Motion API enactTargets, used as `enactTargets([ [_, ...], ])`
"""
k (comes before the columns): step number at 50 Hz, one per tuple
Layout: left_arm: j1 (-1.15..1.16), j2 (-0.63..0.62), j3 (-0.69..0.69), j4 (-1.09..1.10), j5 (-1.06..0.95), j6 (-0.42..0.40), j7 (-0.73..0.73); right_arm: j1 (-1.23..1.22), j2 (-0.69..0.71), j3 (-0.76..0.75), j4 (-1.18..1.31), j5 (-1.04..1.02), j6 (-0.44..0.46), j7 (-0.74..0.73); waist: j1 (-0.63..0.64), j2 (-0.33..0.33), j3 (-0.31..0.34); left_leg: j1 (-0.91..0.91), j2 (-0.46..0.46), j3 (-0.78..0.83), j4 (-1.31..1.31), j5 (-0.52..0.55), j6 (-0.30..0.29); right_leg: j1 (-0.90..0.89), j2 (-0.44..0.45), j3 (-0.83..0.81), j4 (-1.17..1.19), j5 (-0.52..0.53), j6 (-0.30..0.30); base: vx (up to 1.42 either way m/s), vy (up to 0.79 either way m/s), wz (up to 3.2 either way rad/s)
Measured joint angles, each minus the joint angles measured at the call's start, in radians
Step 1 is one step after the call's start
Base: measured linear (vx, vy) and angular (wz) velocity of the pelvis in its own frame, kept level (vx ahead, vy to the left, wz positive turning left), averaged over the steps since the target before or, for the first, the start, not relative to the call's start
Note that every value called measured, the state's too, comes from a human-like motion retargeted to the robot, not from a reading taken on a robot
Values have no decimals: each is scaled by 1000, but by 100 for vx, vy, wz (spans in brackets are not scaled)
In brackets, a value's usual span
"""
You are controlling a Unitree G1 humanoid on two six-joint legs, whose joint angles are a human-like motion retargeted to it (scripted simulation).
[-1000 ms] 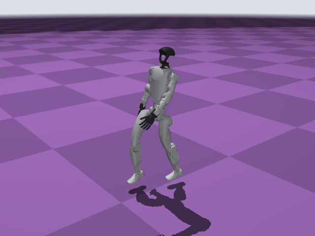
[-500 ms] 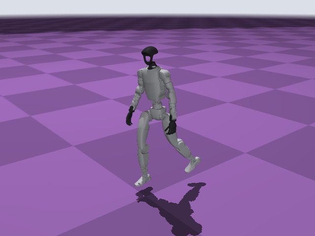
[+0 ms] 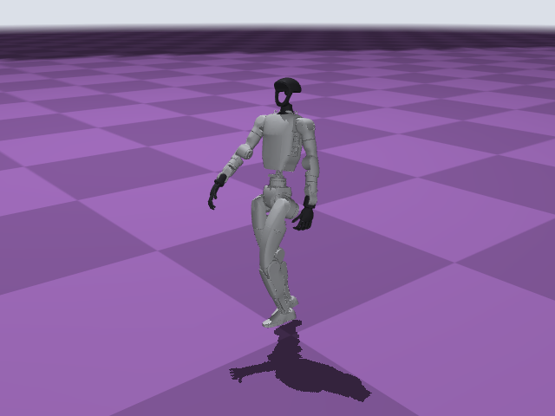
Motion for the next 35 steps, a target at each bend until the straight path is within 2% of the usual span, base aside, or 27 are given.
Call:
enactTargets([
  [8, -7, 35, 58, 96, -24, 17, 44, 47, 3, -62, -99, 5, -25, 66, 87, 11, -11, 62, 53, 124, -285, 156, -24, 173, 20, 130, 57, -24, 20, 39, 0, -101],
  [13, -54, 44, 97, 142, -79, 34, 85, 75, -11, -85, -111, -33, -15, 82, 93, 32, -2, 63, 80, 187, -432, 301, -50, 223, 37, 198, 68, -46, 37, 36, 5, -60],
  [17, -82, 43, 109, 138, -126, 38, 109, 106, -23, -107, -96, -46, 4, 75, 84, 47, 12, 37, 83, 216, -501, 354, -80, 239, 43, 248, 48, -49, 44, 36, 7, -45],
  [23, -127, 39, 85, 80, -193, 29, 126, 125, -36, -139, -44, -23, 42, 47, 87, 40, 55, -26, 42, 193, -550, 343, -111, 228, 11, 331, -19, -48, 42, 39, 10, -50],
  [28, -159, 50, 46, 13, -246, 18, 119, 127, -26, -157, -13, 40, 74, 9, 102, -16, 87, -97, 4, 189, -543, 293, -65, 172, -36, 384, -57, -3, 54, 45, 14, -35],
  [32, -179, 73, 16, -31, -281, 3, 107, 153, -5, -173, -32, 110, 80, -9, 105, -65, 109, -115, -18, 173, -534, 235, -28, 122, -34, 396, -20, 127, 87, 54, 11, 11],
  [35, -190, 96, -3, -57, -292, -12, 95, 185, 9, -187, -68, 162, 70, -7, 100, -65, 125, -65, -12, 127, -555, 206, -40, 86, 27, 348, 82, 247, 87, 63, 3, 46],
])
